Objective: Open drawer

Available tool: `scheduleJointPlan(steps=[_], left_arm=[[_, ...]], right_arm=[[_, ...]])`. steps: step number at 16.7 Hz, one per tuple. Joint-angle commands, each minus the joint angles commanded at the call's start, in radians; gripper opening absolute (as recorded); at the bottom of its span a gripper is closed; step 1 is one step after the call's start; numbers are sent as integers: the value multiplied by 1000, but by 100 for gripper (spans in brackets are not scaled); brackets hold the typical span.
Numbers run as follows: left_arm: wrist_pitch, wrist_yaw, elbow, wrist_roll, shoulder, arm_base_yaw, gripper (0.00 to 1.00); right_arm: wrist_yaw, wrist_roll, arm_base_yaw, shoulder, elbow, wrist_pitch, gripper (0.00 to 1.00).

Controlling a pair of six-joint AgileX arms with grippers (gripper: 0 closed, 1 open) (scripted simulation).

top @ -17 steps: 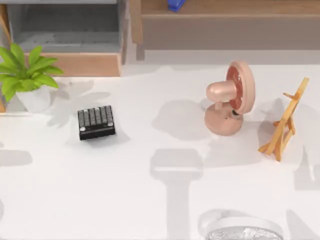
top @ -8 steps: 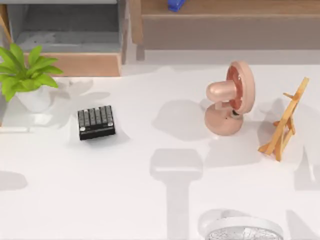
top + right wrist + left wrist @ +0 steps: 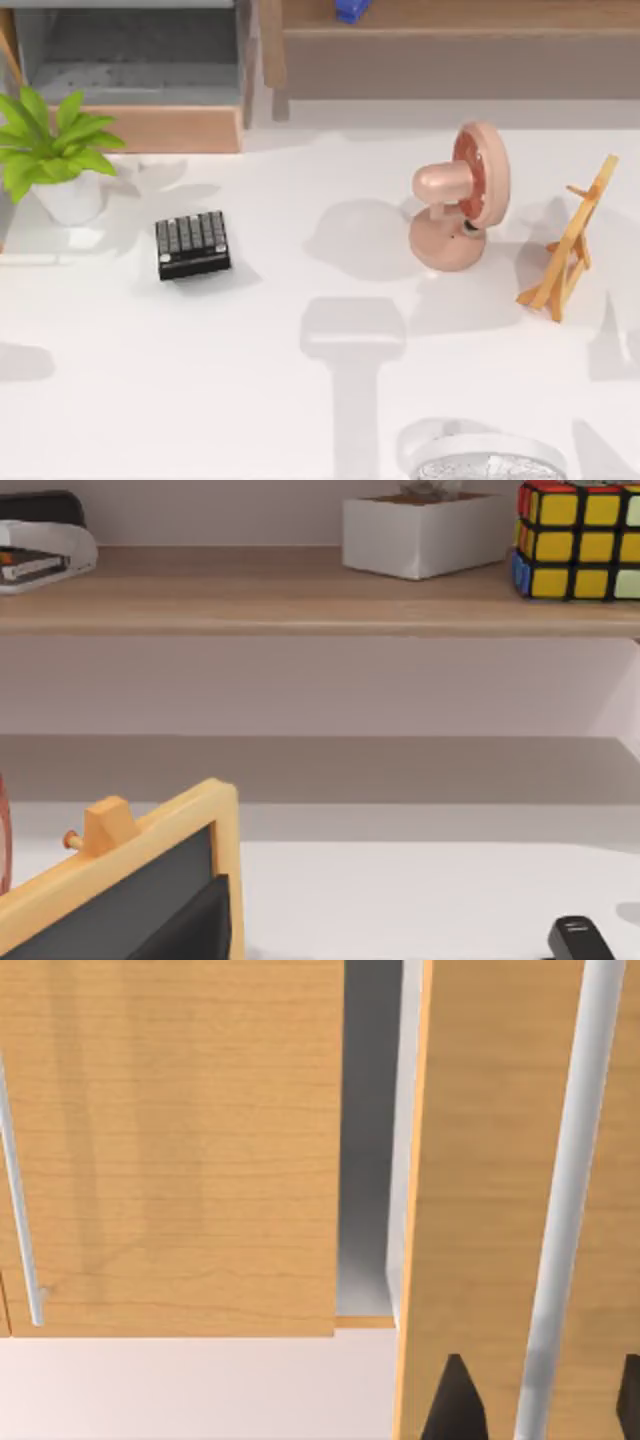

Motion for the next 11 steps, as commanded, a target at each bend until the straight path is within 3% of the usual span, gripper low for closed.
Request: scheduleJointPlan(steps=[5,11], left_arm=[[0,0,0,0,0,0,98],[0,0,0,0,0,0,100]], right_arm=[[0,0,0,0,0,0,100],[0,0,0,0,0,0,100]])
